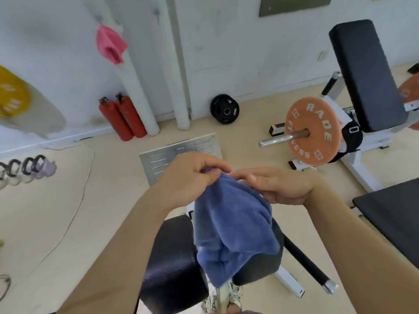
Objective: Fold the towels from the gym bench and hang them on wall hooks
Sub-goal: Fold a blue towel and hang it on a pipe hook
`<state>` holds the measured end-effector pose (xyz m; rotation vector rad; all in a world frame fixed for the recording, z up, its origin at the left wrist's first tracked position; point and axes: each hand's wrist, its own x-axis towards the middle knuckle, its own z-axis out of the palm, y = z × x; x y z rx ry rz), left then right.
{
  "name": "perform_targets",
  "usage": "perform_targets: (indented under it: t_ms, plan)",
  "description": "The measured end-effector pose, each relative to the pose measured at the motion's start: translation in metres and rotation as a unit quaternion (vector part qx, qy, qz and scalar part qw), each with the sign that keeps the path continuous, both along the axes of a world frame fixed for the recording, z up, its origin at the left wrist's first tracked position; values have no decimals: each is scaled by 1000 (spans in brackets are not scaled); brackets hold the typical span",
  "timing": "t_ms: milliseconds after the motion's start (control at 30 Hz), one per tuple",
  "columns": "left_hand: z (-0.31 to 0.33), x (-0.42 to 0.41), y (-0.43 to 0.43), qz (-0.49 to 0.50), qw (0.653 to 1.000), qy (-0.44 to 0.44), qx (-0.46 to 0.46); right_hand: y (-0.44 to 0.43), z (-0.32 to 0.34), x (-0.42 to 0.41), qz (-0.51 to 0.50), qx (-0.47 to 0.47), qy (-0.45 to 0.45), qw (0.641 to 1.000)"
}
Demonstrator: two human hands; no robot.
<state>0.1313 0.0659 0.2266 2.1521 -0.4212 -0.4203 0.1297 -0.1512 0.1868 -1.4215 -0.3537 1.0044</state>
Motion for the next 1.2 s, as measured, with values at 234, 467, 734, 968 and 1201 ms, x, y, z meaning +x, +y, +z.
perform_targets:
  t_ms: [234, 467, 734, 968, 1201]
  plan:
    - [18, 3, -4, 82, 990, -88, -69, 21, 2, 44, 43, 23, -95, 994]
    - [26, 14, 31, 150, 976, -157, 12, 11, -20, 55, 98, -114, -81, 985]
    - [-11, 20, 98, 131, 963, 40, 231, 5, -72, 70, 161, -515, -253, 803]
    - [-32, 20, 143, 310, 919, -166, 180, 18, -40, 77, -249, -478, -434, 722]
    - [-89, -37, 181, 409, 871, -244, 120, 15, -77, 4, -375, -422, -404, 719]
